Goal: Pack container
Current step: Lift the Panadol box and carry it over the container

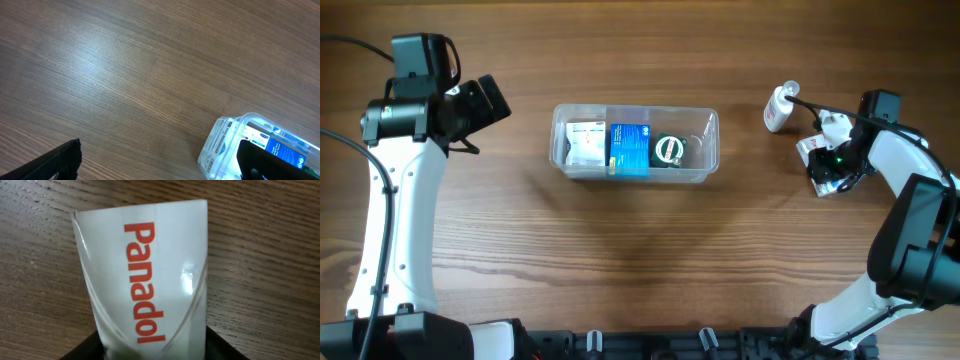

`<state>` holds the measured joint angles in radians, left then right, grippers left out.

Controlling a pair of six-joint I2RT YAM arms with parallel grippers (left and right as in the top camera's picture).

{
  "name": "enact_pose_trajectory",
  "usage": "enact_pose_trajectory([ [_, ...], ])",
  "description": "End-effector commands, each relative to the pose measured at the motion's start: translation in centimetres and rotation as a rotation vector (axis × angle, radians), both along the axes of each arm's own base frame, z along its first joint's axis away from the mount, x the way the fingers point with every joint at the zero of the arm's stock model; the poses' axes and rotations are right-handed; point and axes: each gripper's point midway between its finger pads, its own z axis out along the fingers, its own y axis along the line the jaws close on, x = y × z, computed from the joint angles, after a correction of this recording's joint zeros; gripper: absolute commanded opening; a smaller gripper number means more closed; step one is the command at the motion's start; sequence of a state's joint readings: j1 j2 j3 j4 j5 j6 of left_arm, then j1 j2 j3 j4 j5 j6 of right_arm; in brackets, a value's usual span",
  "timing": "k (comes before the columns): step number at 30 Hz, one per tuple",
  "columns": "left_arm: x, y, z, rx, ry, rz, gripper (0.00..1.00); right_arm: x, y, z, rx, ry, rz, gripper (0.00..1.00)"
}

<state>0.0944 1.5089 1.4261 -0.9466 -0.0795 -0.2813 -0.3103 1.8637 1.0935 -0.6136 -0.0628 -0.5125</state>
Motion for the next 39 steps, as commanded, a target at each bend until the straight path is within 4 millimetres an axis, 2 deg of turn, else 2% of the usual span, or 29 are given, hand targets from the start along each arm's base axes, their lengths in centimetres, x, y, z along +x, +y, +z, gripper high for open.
enact_pose_trajectory([
  [1, 0.0, 0.0, 0.4, 0.004, -0.012, -0.017, 1.00, -0.4, 0.0, -1.0, 0.016, 0.024, -0.060, 0.45],
  [6, 0.0, 0.0, 0.4, 0.004, -0.012, -0.017, 1.00, 0.7, -0.3, 0.7, 0.022, 0.002, -0.142, 0.38],
  [9, 0.0, 0.0, 0.4, 0.004, -0.012, -0.017, 1.00, 1.8, -0.7, 3.3, 0.033, -0.027, -0.223, 0.38],
  [12, 0.0, 0.0, 0.4, 0.004, -0.012, -0.017, 1.00, 2.6, -0.4, 6.0, 0.025, -0.073, -0.209, 0.38],
  [17, 0.0, 0.0, 0.4, 0.004, -0.012, -0.017, 1.00, 3.8, 1.7, 11.9, 0.007, -0.193, -0.147, 0.38],
  [22, 0.0, 0.0, 0.4, 0.004, -0.012, -0.017, 1.00, 3.0, 5.1, 17.9, -0.053, -0.318, -0.054, 0.38],
  [26, 0.0, 0.0, 0.4, 0.004, -0.012, -0.017, 1.00, 2.0, 9.3, 21.7, -0.041, -0.418, 0.055, 0.38],
  [28, 0.0, 0.0, 0.4, 0.004, -0.012, -0.017, 1.00, 1.8, 11.1, 22.6, -0.051, -0.449, 0.107, 0.38],
  [31, 0.0, 0.0, 0.4, 0.004, -0.012, -0.017, 1.00, 1.5, 14.0, 22.9, -0.061, -0.459, 0.203, 0.38],
  [35, 0.0, 0.0, 0.4, 0.004, -0.012, -0.017, 1.00, 1.0, 19.4, 23.2, -0.045, -0.491, 0.404, 0.39],
  [39, 0.0, 0.0, 0.4, 0.004, -0.012, -0.017, 1.00, 0.9, 25.3, 24.8, 0.005, -0.592, 0.539, 0.39],
])
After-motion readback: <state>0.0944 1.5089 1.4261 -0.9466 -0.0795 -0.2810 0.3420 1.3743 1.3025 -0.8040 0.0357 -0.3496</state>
